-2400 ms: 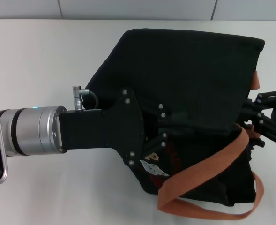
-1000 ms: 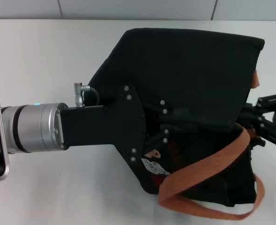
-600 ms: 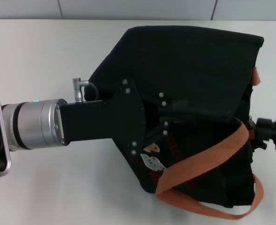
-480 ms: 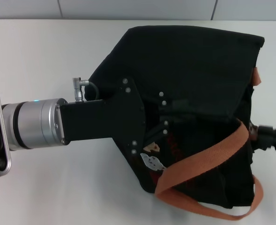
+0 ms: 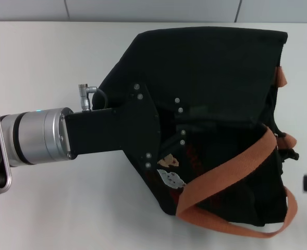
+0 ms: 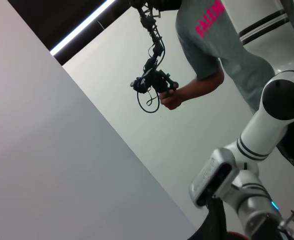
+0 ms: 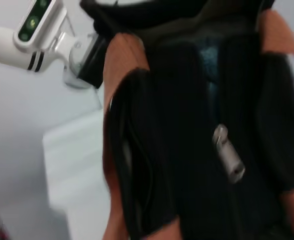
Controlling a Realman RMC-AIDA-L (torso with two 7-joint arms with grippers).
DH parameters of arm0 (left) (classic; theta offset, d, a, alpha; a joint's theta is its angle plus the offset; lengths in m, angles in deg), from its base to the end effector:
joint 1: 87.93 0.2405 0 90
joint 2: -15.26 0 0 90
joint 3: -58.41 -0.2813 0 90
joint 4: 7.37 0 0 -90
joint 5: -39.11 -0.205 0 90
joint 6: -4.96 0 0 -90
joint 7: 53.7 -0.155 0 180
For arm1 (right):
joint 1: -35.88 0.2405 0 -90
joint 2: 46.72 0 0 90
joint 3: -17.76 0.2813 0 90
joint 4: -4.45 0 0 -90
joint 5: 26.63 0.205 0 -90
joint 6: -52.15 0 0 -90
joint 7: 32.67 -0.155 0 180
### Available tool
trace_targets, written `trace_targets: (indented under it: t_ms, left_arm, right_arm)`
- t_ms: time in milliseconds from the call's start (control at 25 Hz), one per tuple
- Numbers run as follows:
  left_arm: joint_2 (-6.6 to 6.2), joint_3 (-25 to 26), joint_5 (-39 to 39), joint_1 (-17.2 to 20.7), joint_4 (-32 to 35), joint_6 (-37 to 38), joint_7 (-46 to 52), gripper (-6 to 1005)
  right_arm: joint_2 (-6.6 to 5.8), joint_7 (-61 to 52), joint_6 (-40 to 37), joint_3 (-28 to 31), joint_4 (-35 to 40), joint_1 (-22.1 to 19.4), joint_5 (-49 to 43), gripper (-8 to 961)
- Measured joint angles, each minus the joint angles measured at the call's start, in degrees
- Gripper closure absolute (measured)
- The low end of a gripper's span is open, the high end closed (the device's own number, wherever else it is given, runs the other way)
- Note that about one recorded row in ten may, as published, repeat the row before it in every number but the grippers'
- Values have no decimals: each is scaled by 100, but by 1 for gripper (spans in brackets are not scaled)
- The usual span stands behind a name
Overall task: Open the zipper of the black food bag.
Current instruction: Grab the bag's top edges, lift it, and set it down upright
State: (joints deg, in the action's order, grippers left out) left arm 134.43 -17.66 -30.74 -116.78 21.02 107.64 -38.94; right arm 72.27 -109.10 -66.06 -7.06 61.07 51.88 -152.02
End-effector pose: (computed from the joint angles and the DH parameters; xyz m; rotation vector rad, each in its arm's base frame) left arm -0.1894 0.2843 -0.0514 -2.3628 0.8704 -1.2426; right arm 0.3238 0.2270 0.0489 -2.8106 0.6026 0.6671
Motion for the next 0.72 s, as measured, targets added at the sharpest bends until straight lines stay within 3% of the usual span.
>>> trace_targets:
  t_ms: [280,480,720]
  left_arm:
    - [0,-24,0,-15,0,-3,7,905]
    - [0,-48,0,-32,0,-3,9,906]
    - [0,-48,-1,-34,1,-12,9,906]
  right_arm:
    - [-46,-17,-241,498,-220,58,709,943]
    - [-5,158,-155,450,-244,255,723,760]
    - [-5,133,-26,9,-234,448,616,641]
